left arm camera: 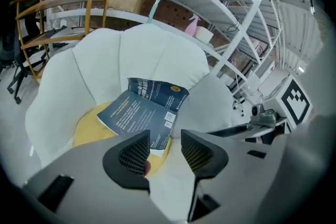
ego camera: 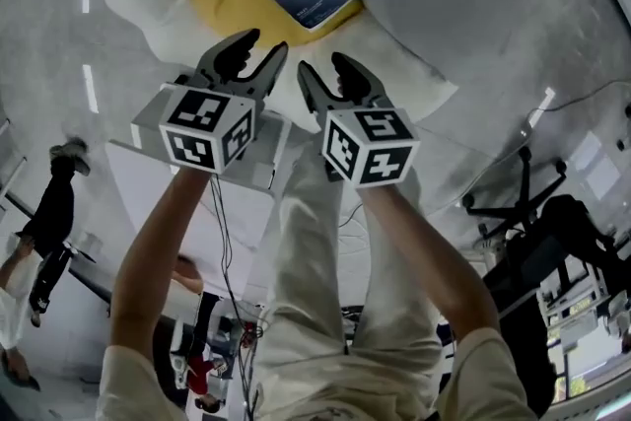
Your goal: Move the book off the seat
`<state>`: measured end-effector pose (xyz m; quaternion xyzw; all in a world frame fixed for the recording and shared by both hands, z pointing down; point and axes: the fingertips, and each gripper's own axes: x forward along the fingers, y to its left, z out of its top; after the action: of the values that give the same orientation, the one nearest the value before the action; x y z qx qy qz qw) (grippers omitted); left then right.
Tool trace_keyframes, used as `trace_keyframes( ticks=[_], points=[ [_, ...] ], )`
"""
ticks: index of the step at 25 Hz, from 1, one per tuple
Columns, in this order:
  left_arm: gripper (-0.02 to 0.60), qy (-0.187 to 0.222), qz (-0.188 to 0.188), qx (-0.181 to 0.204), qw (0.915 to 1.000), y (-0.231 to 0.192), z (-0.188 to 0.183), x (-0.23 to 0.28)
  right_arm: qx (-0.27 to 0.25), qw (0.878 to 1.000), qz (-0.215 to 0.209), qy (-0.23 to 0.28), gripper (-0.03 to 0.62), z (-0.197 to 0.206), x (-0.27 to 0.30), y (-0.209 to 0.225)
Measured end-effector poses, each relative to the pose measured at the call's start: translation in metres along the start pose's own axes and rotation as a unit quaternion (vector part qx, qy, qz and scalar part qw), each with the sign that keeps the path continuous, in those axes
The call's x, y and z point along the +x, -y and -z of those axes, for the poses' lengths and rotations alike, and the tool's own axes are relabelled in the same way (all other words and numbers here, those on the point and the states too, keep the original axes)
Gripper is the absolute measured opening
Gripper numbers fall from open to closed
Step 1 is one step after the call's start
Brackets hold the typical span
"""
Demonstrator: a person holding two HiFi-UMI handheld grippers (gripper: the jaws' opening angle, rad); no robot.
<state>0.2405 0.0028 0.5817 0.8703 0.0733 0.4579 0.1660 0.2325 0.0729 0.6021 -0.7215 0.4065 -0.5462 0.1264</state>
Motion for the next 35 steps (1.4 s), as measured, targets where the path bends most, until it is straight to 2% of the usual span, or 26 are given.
trace_keyframes(
  ticks=[2, 7, 18, 24, 27, 35],
  points=[
    [0.176, -0.007, 0.007, 0.007, 0.9999, -0.006, -0.001, 0.009, 0.021, 1.0, 0.001, 0.003, 0.21, -0.003, 0.005, 0.008],
    [0.259, -0.033, 0.022, 0.033, 0.9987, -0.02, 0.0, 0.028, 0.068, 0.997, 0.011, 0.019, 0.227, -0.014, 0.022, 0.031],
    [0.282, -0.063, 0.03, 0.059, 0.9958, -0.046, 0.005, 0.083, 0.179, 0.982, 0.042, 0.051, 0.291, -0.021, 0.067, 0.087],
    [0.29, -0.078, 0.031, 0.072, 0.9939, -0.052, 0.013, 0.11, 0.235, 0.968, 0.055, 0.066, 0.314, -0.023, 0.083, 0.112],
    [0.293, -0.086, 0.032, 0.079, 0.9927, -0.054, 0.018, 0.118, 0.251, 0.963, 0.063, 0.067, 0.319, -0.02, 0.094, 0.122],
    [0.293, -0.088, 0.024, 0.067, 0.9936, -0.057, 0.038, 0.136, 0.275, 0.956, 0.07, 0.08, 0.326, -0.024, 0.119, 0.142]
  ],
)
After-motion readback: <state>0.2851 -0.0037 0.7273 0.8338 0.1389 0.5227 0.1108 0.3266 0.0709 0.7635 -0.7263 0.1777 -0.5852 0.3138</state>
